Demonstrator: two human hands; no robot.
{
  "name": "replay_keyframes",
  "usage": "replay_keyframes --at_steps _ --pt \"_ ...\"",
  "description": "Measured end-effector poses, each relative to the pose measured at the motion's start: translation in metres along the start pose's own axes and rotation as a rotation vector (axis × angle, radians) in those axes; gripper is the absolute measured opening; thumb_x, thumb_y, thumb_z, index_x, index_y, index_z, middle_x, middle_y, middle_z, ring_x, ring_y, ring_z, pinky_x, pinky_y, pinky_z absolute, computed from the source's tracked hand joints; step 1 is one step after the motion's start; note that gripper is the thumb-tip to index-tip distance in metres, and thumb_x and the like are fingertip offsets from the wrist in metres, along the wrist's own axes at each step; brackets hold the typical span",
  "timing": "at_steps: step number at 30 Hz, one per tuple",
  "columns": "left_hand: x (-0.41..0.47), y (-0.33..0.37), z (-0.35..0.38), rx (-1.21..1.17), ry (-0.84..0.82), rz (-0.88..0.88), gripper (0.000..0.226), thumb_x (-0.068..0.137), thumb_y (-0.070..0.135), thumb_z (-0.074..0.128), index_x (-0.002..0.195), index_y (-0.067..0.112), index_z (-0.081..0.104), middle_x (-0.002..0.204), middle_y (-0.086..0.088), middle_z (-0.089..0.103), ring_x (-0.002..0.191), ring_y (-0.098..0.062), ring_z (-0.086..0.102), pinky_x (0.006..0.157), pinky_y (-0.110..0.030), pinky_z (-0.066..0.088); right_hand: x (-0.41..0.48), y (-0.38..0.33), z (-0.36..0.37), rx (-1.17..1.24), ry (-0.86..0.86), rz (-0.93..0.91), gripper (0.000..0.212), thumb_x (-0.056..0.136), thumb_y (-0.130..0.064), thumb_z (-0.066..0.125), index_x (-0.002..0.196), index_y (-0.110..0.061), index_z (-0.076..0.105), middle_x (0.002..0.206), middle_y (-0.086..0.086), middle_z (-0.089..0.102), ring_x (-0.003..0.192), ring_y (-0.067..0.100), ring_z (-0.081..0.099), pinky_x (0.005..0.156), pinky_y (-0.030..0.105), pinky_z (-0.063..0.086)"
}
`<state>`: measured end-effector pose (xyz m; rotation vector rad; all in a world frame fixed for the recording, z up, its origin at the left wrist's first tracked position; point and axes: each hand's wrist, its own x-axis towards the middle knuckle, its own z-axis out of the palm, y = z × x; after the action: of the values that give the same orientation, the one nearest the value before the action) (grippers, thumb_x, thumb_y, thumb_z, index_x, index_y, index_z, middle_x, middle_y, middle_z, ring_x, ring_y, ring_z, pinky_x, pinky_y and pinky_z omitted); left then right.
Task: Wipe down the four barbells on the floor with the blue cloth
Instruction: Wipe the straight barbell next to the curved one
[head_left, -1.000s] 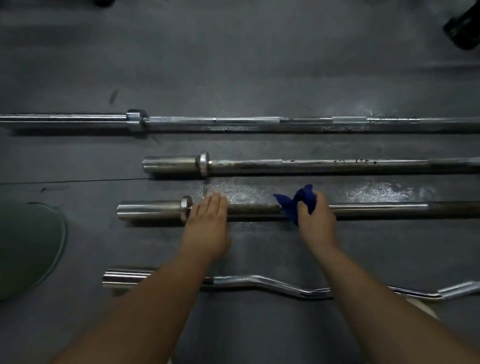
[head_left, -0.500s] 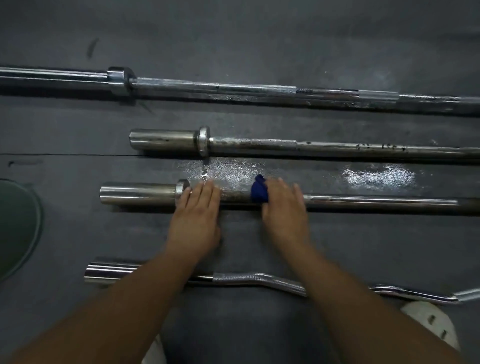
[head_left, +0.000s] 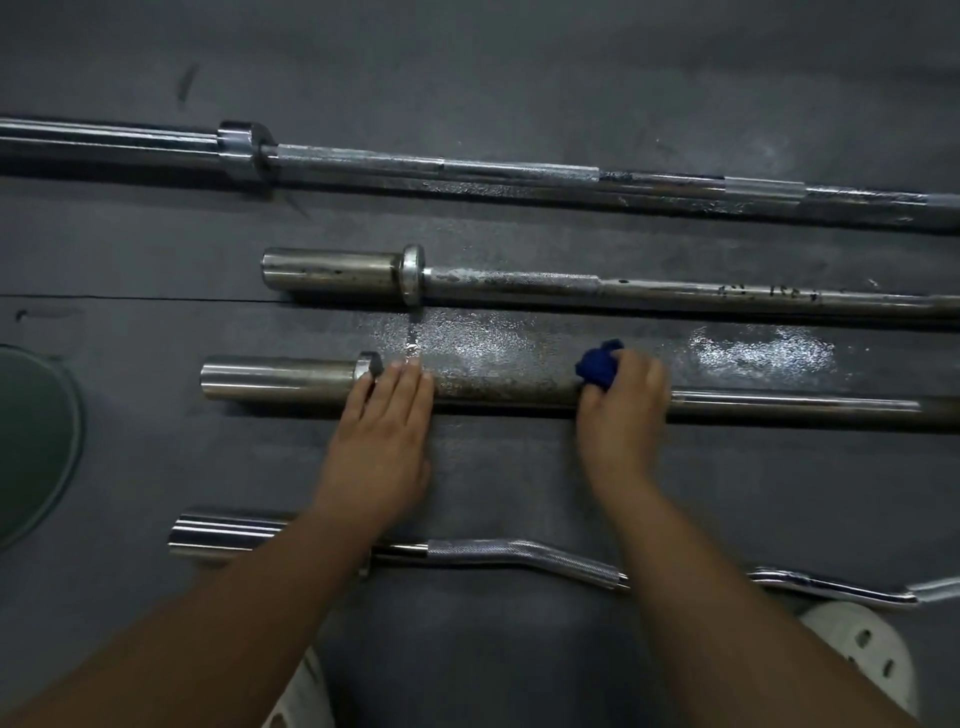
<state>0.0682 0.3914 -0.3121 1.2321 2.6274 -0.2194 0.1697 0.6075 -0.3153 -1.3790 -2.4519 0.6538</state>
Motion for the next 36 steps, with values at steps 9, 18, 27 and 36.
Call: replay_keyframes --at_steps 9,18,27,36 --pt "0.003 -0.001 0.006 -0.058 0.064 0.004 0.089 0.07 0.028 0.069 0.15 0.004 0.037 0.157 -0.016 0.034 0.147 -0.031 0.028 0.12 -0.051 0.018 0.001 -0.016 0.011 0.018 -0.157 -0.129 0.039 0.078 -0.005 0.062 0.117 -0.009 0.06 0.116 0.015 0.051 0.107 0.032 0.047 0.086 0.032 0.037" --pt "0.002 -0.013 0.001 -0.035 0.041 -0.004 0.089 0.072 0.031 0.07 0.151 0.01 0.035 0.161 -0.013 0.028 0.149 -0.031 0.022 0.12 -0.054 0.015 -0.008 -0.029 0.017 0.042 -0.184 -0.17 0.041 0.075 -0.003 0.059 0.116 -0.009 0.061 0.113 0.015 0.052 0.102 0.035 0.051 0.087 0.038 0.043" --pt "-0.008 -0.027 0.004 -0.116 0.071 -0.109 0.098 0.071 0.023 0.067 0.155 0.002 0.022 0.164 -0.018 0.009 0.151 -0.034 0.014 0.121 -0.047 0.019 -0.049 -0.089 0.044 0.024 -0.345 -0.348 0.046 0.08 -0.009 0.06 0.125 -0.016 0.06 0.122 0.006 0.048 0.112 0.025 0.042 0.095 0.035 0.043" --pt "-0.009 -0.028 0.012 -0.108 0.036 -0.103 0.094 0.071 0.023 0.067 0.155 0.009 0.026 0.163 -0.022 0.008 0.149 -0.039 0.013 0.121 -0.05 0.017 -0.068 -0.087 0.047 0.072 -0.176 -0.065 0.043 0.079 -0.009 0.063 0.121 -0.021 0.062 0.123 0.009 0.045 0.109 0.028 0.041 0.086 0.029 0.038"
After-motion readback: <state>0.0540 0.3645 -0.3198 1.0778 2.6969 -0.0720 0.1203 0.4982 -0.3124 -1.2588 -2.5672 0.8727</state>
